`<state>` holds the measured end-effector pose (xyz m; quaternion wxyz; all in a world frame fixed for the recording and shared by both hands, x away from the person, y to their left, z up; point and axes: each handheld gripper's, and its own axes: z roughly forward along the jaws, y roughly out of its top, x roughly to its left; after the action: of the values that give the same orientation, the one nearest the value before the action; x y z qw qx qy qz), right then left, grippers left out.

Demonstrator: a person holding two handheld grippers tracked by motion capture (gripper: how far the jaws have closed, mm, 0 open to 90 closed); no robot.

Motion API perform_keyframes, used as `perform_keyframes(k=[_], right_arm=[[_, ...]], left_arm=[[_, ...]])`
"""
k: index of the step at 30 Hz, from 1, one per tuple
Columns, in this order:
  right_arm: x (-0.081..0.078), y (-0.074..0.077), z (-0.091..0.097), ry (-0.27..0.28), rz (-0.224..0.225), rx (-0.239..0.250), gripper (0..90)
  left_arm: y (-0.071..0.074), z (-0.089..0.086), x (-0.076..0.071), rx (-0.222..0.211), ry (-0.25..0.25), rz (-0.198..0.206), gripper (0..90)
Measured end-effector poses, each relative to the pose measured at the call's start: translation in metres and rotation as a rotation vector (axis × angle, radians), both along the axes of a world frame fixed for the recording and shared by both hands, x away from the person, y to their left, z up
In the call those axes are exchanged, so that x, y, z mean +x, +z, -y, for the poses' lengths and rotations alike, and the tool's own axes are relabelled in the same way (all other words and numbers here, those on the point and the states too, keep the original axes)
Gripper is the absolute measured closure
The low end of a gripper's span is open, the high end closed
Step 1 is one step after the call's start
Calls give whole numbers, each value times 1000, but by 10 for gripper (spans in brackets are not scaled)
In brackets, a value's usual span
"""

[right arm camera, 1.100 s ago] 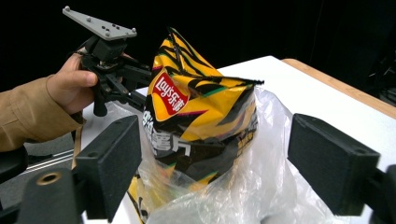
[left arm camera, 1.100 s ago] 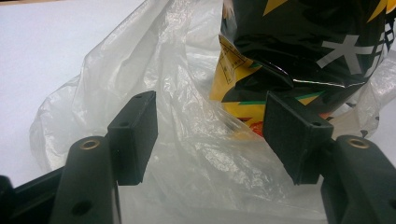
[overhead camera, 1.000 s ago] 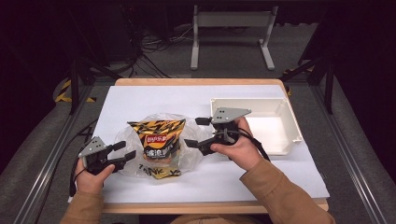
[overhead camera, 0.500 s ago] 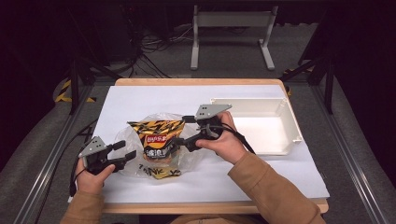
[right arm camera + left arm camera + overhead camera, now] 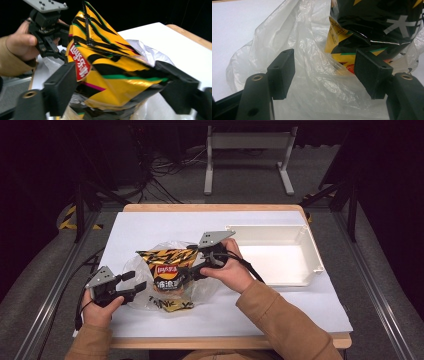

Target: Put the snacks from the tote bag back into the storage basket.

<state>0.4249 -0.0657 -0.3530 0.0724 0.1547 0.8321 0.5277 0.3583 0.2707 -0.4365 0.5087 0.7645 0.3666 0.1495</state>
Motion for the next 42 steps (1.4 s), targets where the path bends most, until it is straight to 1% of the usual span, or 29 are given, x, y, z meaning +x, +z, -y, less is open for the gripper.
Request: perform_keyframes(k=[4,5,8,10,11,12,13,14,15,17,19,20,27,29,32,36,39,40,42], right_arm=[[1,2,-1,15,8,-18,282],[1,2,-1,20,5,-19,313],[1,3,-1,33,17,-31,420],[1,2,-1,47,11,-37,504],[1,3,-1,56,12,-45,549],[1,3,0,67,14,-55,616],[1,4,1,80,19,-77,658],[1,5,1,86,18,-78,693],[1,5,1,86,18,-78,693],[0,7,2,96,22,-92,745],[0,8,2,97,25,-92,777],[-1,8,2,98,26,-92,795],[-6,12,0,115,43,-80,866],[-7,14,-1,113,48,-77,879],[-8,16,-1,119,42,-62,899],[-9,22,0,121,46,-43,900],[-11,28,0,124,50,-31,900],[-12,31,0,125,55,-30,900],[-14,36,0,123,62,-27,900]], left_arm=[[0,0,0,-1,0,-2,342],[0,0,1,0,0,-2,342],[-1,1,1,1,-2,0,342],[-1,1,0,0,-2,-4,342],[-1,1,1,1,-2,-5,342],[-1,1,1,1,-2,-6,342],[-1,1,1,2,-2,-6,342],[-1,1,1,2,-2,-6,342],[-1,1,1,2,-2,-6,342],[-1,1,1,3,-2,-7,342],[-1,1,1,7,-1,-4,342],[-2,1,1,2,0,-7,341],[-2,1,2,8,-2,-9,342],[-3,1,2,9,-1,-9,342],[-2,1,1,7,1,-7,342],[-2,1,1,11,7,-6,340],[-2,2,1,45,19,-3,335],[-2,2,1,47,16,-1,336],[-2,2,1,37,19,2,336]])
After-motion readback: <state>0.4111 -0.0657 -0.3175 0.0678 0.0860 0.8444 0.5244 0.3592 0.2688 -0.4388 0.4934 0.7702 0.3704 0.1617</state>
